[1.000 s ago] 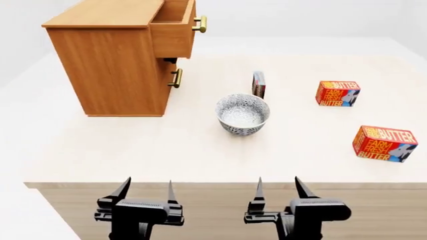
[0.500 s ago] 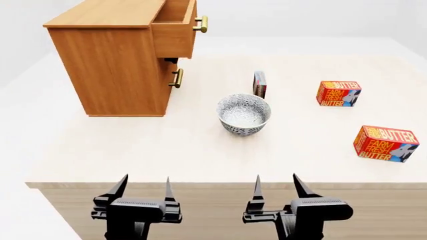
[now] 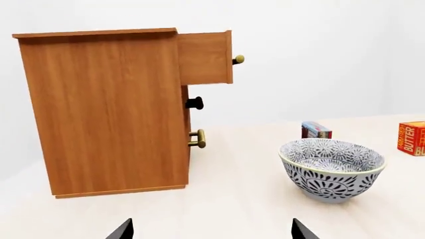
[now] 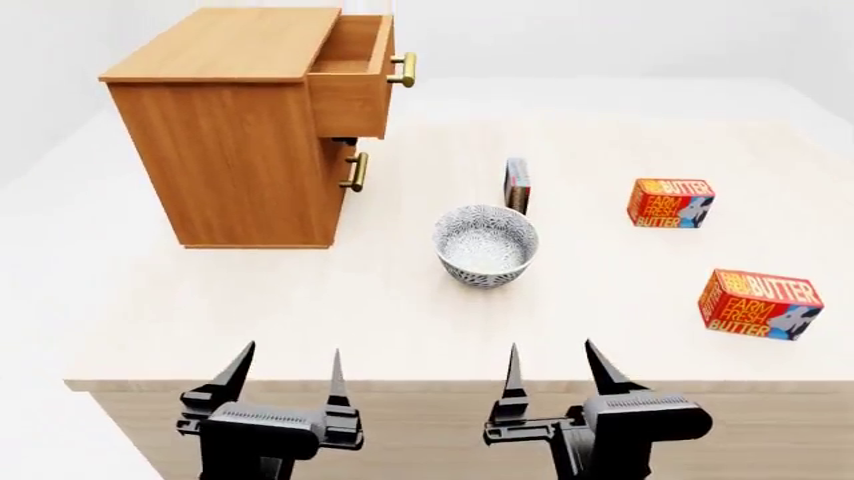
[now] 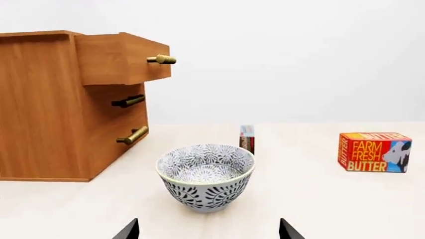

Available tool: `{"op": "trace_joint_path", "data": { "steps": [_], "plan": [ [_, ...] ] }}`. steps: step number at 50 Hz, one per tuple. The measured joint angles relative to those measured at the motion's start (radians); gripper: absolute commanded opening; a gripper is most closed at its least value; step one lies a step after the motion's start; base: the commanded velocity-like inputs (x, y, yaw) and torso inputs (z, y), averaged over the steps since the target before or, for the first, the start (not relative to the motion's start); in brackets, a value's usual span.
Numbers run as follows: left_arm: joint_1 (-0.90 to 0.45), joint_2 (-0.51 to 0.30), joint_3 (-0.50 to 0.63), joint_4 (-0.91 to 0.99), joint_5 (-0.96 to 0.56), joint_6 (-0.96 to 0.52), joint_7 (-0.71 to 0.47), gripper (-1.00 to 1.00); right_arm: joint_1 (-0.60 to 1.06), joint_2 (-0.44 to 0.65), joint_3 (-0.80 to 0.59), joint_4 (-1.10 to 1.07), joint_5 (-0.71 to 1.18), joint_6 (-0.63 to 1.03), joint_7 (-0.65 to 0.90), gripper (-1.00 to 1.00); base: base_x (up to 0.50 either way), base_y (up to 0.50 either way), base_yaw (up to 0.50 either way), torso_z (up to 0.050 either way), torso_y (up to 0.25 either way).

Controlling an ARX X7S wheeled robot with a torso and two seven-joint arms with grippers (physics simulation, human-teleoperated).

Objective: Put the chocolate pudding in the top drawer of the cabinet and close it.

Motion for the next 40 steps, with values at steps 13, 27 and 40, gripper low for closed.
{"op": "trace_joint_path", "data": {
  "steps": [13, 27, 40],
  "plan": [
    [0.01, -0.011, 0.0, 0.034, -0.022, 0.009, -0.007, 1.0, 0.003, 0.012, -0.013, -0.046, 0.003, 0.027, 0.018, 1.0, 0.0, 0.0, 0.0, 0.032, 0.0],
    [0.021, -0.03, 0.001, 0.104, -0.032, -0.002, -0.018, 1.0, 0.0, 0.028, -0.024, -0.096, 0.013, 0.053, 0.029, 1.0, 0.0, 0.0, 0.0, 0.023, 0.0],
    [0.024, -0.044, 0.01, 0.136, -0.034, 0.003, -0.022, 1.0, -0.002, 0.042, -0.031, -0.136, 0.018, 0.074, 0.042, 1.0, 0.0, 0.0, 0.0, 0.05, 0.001]
  ]
}}
